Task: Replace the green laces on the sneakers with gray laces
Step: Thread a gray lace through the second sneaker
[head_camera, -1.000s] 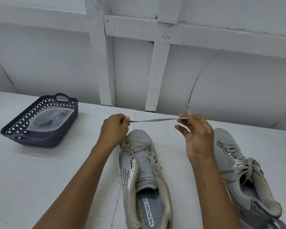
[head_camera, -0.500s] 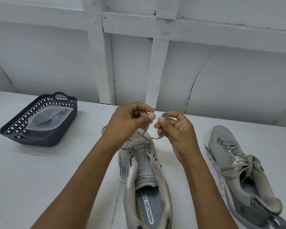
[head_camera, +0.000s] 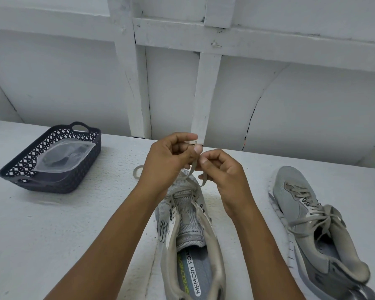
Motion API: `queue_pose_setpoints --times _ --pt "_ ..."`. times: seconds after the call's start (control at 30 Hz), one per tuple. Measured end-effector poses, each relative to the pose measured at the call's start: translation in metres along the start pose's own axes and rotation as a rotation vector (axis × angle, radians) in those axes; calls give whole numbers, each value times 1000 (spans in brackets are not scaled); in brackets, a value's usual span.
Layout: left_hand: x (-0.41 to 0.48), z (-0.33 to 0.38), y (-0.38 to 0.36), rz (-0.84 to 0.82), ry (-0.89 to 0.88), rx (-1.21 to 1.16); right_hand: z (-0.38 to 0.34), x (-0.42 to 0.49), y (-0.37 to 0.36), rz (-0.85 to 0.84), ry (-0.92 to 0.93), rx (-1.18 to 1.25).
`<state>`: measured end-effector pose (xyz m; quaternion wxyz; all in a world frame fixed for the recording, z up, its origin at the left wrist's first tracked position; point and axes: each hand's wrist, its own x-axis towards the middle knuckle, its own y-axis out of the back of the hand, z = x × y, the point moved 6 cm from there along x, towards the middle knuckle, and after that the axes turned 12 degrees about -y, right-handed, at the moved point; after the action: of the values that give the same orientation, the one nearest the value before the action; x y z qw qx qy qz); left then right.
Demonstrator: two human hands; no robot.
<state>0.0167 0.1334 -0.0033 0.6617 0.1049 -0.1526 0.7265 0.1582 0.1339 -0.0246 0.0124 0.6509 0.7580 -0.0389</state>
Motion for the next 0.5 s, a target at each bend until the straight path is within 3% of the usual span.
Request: queue_pose_setpoints --times 0.27,0.5 --pt "1 -7 3 16 78 -1 -1 1 -1 -4 59 -3" --pt "0 -14 2 -7 227 -148 -3 0 -3 -15 90 -34"
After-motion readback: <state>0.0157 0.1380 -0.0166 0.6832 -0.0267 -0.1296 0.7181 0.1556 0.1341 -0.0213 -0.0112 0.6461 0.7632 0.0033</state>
